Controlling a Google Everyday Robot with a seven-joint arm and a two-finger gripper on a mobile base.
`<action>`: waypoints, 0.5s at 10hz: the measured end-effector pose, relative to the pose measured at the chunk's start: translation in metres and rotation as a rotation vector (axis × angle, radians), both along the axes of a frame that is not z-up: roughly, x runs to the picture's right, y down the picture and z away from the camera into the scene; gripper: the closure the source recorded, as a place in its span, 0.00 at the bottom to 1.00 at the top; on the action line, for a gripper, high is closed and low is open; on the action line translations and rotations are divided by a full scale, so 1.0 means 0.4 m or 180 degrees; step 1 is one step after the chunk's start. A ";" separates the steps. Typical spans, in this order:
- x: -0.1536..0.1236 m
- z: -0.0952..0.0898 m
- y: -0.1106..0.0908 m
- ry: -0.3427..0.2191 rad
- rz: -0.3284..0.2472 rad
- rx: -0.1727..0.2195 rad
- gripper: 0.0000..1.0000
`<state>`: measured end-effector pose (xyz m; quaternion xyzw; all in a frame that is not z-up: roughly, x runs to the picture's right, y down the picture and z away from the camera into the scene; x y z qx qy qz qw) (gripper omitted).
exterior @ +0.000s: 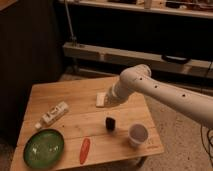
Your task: Knock the eraser over
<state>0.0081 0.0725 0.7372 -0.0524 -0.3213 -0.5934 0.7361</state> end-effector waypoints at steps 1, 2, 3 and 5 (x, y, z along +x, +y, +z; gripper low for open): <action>0.005 0.007 -0.001 0.0034 0.0021 0.0015 0.98; 0.024 0.016 -0.001 0.0081 0.0064 0.0028 1.00; 0.065 0.027 0.005 0.0149 0.0121 0.0020 1.00; 0.150 0.057 0.021 0.0264 0.0209 -0.0018 1.00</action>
